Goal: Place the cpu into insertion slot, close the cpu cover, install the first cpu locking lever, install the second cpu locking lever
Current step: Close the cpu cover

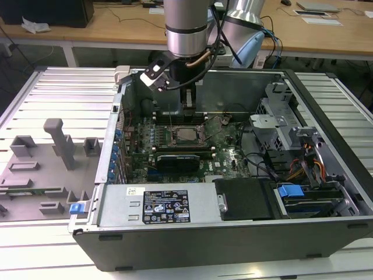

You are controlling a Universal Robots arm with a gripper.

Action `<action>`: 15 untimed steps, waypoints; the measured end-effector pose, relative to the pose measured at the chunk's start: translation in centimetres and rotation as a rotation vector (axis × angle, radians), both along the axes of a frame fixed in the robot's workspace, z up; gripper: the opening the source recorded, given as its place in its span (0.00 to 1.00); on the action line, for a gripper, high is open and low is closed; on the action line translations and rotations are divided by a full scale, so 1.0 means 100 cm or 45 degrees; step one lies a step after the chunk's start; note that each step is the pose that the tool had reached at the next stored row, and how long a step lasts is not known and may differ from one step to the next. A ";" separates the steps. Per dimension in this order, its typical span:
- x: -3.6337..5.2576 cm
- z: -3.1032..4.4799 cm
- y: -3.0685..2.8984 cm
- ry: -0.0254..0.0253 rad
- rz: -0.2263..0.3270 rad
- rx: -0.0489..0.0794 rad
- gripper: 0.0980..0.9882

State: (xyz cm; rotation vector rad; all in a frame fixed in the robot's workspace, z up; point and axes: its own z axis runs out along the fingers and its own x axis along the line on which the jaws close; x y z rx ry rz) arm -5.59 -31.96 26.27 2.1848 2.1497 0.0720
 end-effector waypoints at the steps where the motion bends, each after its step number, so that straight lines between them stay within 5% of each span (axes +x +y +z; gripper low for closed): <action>1: 0.0017 0.0001 -0.0001 0.0001 0.000 0.000 0.01; 4: 0.0192 0.0001 -0.0009 0.0029 0.000 0.000 0.01; 15: 0.0560 0.0001 -0.0030 0.0119 0.000 0.000 0.01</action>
